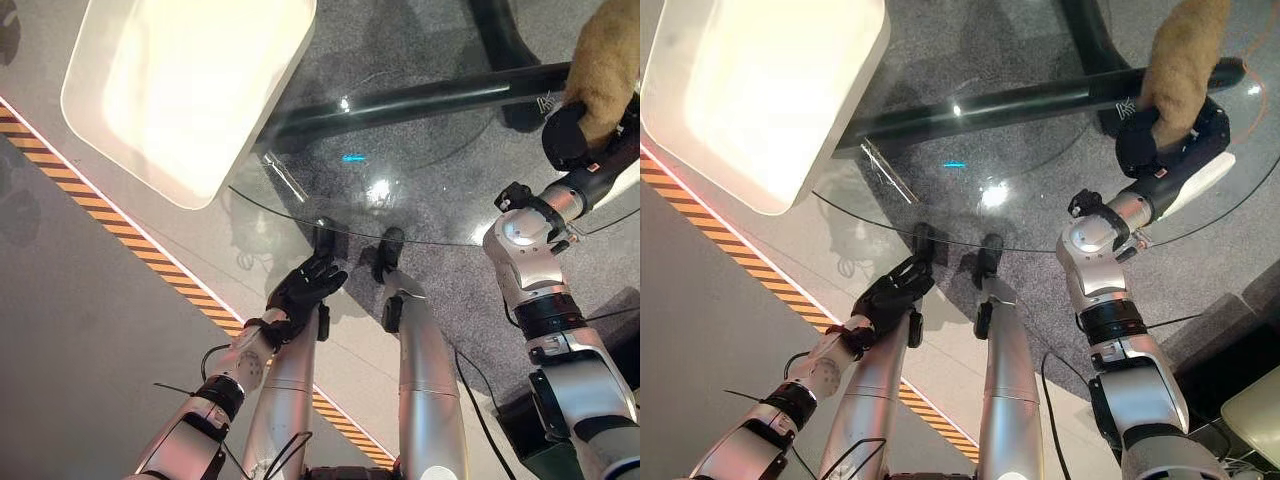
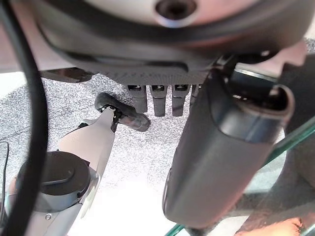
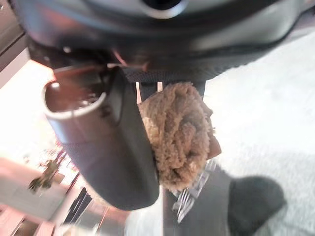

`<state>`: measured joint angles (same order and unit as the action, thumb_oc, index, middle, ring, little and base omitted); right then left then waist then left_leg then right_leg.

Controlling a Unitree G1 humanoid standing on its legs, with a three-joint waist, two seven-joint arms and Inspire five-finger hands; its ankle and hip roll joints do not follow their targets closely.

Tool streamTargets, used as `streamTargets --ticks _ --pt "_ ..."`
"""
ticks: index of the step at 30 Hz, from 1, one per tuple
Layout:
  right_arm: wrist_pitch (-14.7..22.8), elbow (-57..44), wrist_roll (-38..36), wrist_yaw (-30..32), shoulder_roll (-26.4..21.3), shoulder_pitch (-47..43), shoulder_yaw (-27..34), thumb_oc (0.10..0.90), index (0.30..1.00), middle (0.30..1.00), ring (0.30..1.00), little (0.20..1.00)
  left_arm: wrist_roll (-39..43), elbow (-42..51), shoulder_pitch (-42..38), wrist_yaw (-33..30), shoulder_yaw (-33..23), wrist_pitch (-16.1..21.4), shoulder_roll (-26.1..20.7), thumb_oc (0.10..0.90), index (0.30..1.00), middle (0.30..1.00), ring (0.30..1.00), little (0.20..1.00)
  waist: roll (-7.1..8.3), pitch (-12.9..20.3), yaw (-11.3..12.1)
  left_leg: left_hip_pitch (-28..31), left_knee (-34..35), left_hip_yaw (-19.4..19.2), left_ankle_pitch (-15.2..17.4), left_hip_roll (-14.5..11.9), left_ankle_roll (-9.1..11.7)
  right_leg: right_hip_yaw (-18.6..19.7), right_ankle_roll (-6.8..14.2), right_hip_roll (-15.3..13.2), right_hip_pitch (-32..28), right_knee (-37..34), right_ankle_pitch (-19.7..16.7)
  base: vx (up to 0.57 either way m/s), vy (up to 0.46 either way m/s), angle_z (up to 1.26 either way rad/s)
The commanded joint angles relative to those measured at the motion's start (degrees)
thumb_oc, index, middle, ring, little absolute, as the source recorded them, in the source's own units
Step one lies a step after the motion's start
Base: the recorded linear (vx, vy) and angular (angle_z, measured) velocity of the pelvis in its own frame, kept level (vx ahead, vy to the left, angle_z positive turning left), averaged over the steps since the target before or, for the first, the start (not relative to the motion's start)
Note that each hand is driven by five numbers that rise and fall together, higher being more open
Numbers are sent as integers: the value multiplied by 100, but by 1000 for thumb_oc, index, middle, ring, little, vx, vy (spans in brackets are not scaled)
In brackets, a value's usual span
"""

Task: Wipe the table with a cloth and put it in the basket.

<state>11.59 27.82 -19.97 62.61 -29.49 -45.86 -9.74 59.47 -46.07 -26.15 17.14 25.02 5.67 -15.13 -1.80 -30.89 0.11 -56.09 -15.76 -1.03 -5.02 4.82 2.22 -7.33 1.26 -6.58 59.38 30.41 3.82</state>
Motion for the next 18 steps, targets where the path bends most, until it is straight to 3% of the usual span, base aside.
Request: streamTargets --ticks 1,7,18 --pt "117 -920 613 -361 -704 -5 105 100 300 300 300 200 -110 -39 998 107 217 -128 227 800 900 900 900 900 -156 110 -31 -101 -1128 -97 870 30 -246 242 496 128 -230 -1095 -862 0 0 0" --pt "-436 -1274 736 -1793 -480 81 -434 100 300 300 300 200 -151 -110 923 133 142 -116 268 800 900 900 900 900 -150 110 -40 -126 -1143 -145 855 28 -231 211 494 99 -184 -1042 -822 0 0 0" --pt "-841 -1285 825 -2744 233 508 -1076 100 300 300 300 200 -245 -188 827 84 149 -57 430 800 900 900 900 900 -134 110 -44 -174 -1076 -162 792 41 -228 160 476 74 -110 -1004 -808 0 0 0"
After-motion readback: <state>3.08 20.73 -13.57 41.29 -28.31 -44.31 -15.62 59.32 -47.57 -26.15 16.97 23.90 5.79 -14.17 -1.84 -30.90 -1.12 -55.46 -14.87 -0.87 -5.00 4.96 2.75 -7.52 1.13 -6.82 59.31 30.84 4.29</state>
